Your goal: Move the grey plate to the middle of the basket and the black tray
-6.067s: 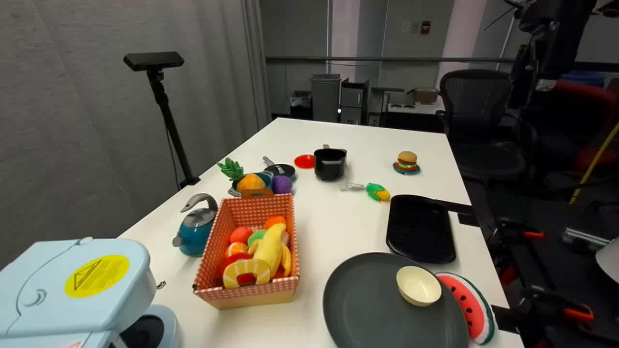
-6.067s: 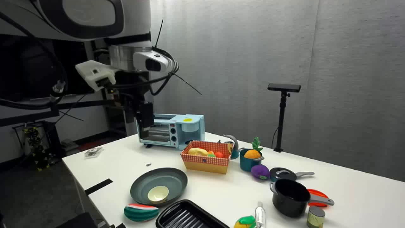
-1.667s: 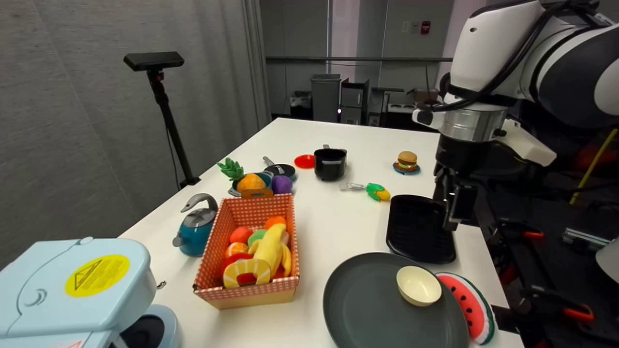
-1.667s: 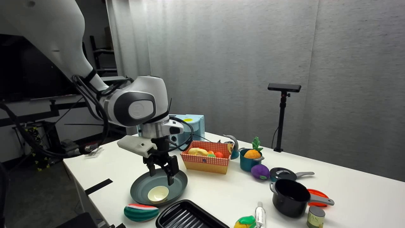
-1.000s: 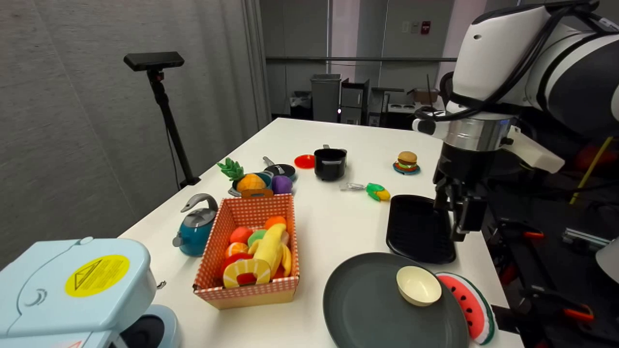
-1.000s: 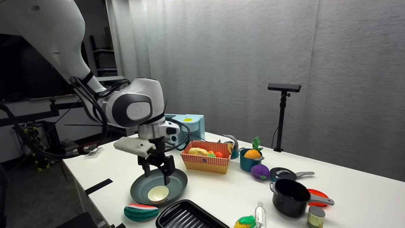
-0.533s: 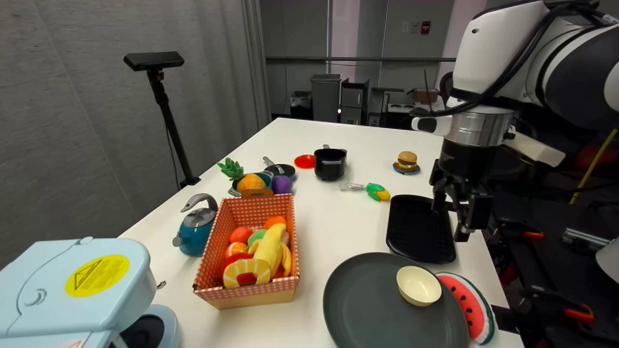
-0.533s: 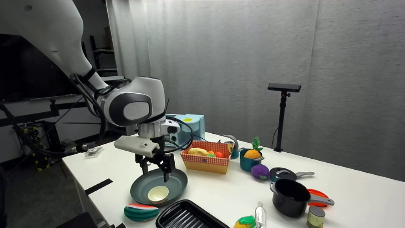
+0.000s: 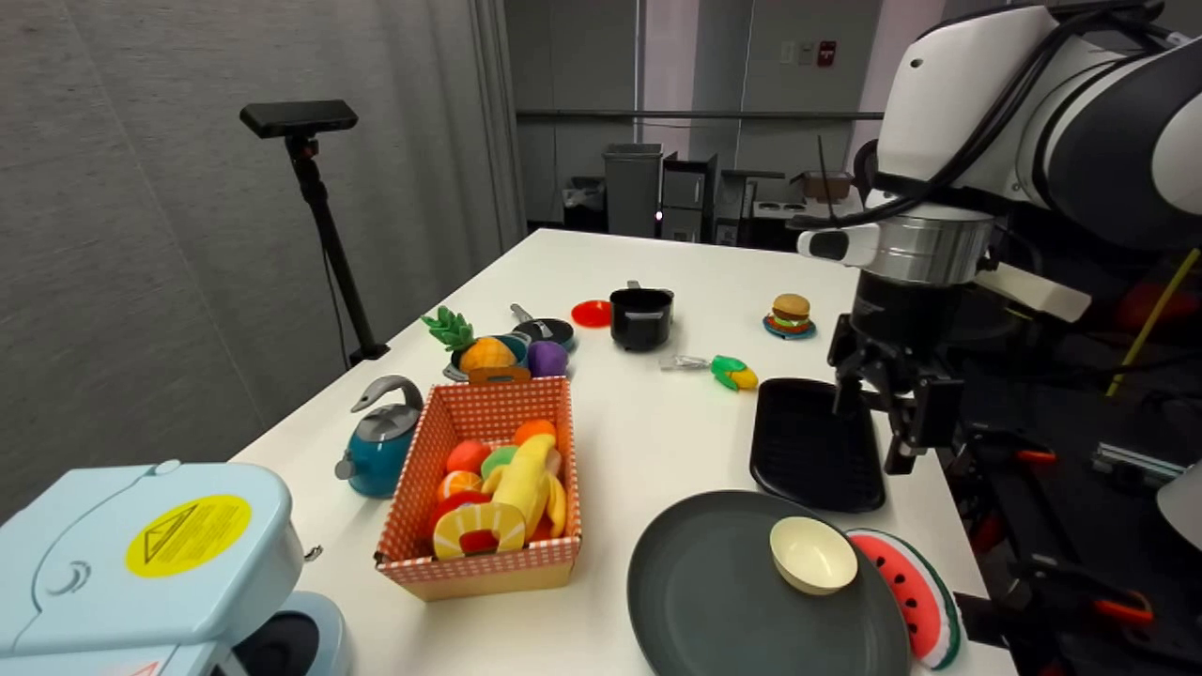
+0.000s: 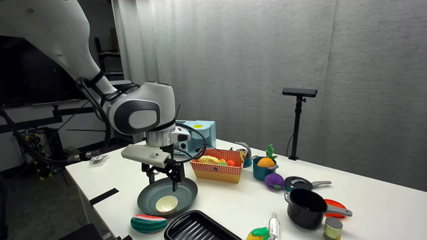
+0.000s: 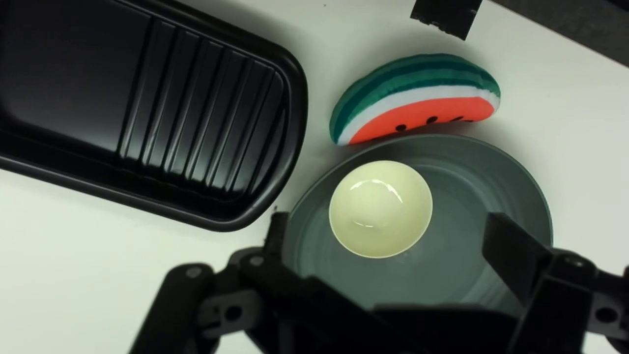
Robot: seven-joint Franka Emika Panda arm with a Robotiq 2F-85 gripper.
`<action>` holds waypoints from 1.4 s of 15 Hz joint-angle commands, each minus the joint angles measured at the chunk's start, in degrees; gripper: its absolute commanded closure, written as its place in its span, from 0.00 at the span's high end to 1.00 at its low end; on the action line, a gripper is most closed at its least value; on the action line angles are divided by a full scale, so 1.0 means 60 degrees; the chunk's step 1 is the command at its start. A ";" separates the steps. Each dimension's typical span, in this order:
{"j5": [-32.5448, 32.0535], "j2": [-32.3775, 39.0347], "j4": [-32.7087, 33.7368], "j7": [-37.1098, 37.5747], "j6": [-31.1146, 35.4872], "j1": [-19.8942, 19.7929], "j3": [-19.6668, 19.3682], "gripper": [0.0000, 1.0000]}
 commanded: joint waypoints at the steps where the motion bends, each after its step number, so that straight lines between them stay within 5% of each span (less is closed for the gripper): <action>1: 0.0965 0.0498 0.0002 -0.0514 0.0931 0.0501 -0.0002 1.00; 10: 0.2634 0.2024 -0.0022 -0.1290 0.2931 0.0696 0.0971 1.00; 13: 0.2767 0.2608 -0.0035 -0.1227 0.3624 0.0402 0.1537 1.00; 21: 0.2704 0.3983 0.0178 -0.1269 0.4852 0.0454 0.1817 1.00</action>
